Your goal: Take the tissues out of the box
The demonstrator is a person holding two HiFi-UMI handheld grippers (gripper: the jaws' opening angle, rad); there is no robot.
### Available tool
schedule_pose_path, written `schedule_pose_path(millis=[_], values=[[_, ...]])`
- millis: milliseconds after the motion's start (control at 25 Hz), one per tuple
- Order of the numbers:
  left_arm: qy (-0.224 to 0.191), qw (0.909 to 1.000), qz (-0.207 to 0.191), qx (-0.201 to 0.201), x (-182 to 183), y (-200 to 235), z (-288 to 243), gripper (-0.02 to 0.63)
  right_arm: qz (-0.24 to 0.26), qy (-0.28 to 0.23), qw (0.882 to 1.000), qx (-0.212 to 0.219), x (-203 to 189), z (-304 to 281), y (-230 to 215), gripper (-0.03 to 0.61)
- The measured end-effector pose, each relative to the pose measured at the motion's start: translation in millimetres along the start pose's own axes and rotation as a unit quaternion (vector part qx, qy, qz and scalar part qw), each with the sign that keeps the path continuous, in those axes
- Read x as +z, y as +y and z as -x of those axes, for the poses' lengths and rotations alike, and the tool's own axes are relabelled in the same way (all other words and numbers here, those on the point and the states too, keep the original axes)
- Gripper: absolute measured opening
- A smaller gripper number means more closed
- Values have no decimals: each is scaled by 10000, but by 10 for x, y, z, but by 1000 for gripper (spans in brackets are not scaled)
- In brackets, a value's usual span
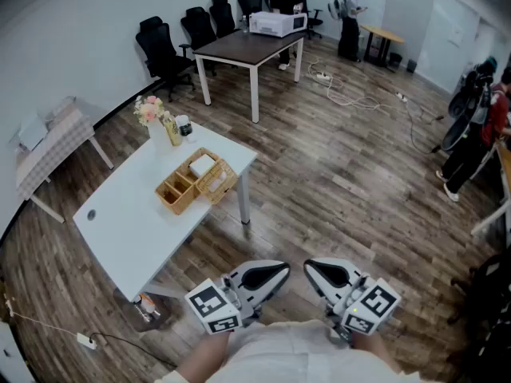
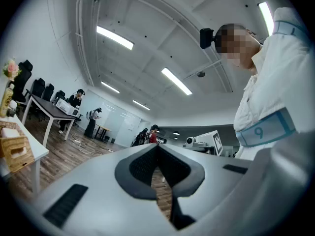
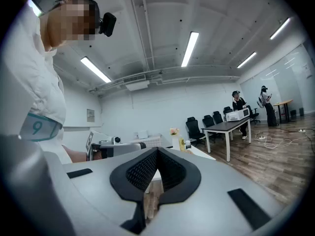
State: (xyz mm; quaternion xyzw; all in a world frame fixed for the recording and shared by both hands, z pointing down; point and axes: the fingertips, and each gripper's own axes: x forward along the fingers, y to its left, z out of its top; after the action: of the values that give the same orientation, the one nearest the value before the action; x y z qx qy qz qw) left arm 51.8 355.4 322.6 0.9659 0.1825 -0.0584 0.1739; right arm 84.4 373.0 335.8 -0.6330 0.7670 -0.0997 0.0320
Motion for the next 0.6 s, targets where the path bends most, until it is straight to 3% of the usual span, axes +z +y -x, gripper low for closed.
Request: schedule_pose_path(millis=[600], values=[[87,9999,123,-11,-13,108,69,2,-17,81,9999,85,-35,-151,30,31]])
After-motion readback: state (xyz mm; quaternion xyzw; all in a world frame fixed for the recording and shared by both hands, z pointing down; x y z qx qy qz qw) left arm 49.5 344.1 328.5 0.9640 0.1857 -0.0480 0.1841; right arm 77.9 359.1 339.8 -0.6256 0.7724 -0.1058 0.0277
